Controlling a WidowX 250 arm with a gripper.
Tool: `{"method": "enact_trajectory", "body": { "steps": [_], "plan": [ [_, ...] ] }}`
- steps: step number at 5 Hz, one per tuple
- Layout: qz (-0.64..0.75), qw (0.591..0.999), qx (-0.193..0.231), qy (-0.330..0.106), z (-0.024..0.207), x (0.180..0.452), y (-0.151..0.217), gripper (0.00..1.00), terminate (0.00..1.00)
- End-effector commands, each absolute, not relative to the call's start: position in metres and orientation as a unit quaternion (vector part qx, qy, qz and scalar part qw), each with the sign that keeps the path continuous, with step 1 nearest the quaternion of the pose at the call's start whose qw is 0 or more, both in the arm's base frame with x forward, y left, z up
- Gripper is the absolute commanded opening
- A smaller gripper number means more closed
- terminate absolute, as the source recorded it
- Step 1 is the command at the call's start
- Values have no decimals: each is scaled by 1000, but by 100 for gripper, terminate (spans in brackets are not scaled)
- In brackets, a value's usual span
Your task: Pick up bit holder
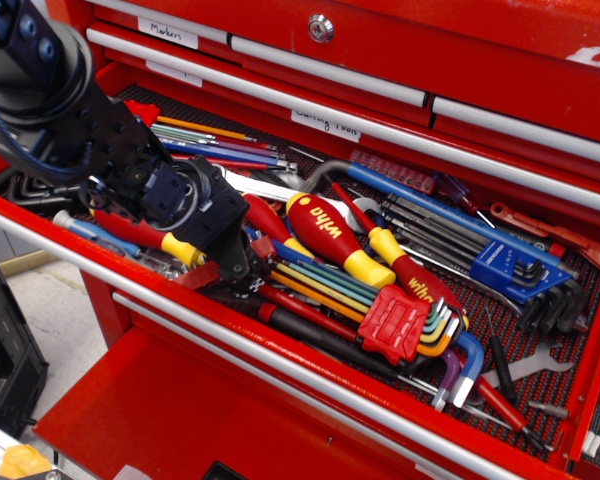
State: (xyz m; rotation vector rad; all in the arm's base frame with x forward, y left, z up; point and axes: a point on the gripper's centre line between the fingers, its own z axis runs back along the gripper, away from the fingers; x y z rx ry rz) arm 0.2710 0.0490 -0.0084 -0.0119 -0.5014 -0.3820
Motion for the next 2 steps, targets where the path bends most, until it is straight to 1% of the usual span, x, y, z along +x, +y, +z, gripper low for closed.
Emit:
{"method": "enact_trajectory", "body": {
  "steps": [1, 2],
  "plan": [
    [-195, 956, 16, -217, -7, 268, 51, 0, 0],
    [-211, 960, 29, -182, 16, 269, 51, 0, 0]
  ]
}}
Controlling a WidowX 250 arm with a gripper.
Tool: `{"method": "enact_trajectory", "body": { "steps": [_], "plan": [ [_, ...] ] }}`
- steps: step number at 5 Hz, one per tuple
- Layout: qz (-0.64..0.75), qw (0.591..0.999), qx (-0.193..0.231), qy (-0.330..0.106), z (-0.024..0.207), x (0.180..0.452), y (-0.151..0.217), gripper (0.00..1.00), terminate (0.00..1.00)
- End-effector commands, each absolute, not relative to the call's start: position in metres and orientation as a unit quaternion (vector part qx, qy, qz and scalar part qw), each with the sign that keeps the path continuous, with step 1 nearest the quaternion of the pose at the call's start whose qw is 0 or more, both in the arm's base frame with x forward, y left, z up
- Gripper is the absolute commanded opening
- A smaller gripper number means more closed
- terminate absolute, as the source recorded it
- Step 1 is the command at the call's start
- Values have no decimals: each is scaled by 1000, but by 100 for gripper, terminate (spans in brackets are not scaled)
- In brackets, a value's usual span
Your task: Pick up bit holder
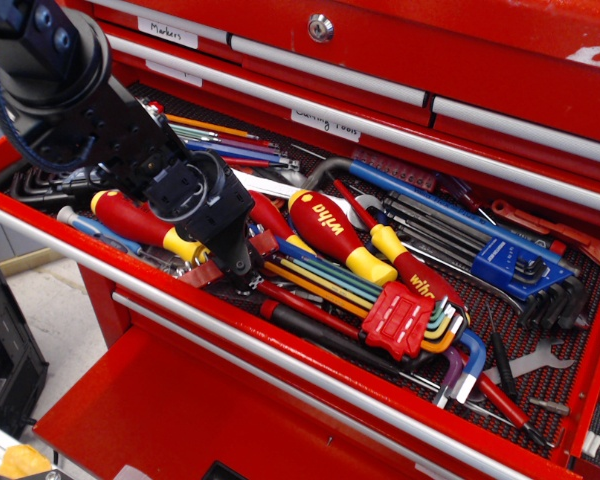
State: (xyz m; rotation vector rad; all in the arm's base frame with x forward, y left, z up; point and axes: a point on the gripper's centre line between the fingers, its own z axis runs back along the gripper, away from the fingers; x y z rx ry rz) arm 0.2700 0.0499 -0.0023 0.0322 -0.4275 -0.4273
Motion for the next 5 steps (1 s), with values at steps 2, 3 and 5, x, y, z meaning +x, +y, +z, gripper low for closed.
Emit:
{"method": "enact_trajectory", "body": {
  "steps": [2, 3, 5],
  "plan": [
    [-247, 954, 113, -124, 84, 278, 55, 0, 0],
    [-217, 964, 136, -69, 130, 289, 59, 0, 0],
    [-187, 966, 178, -6, 204, 312, 55, 0, 100]
  ]
}}
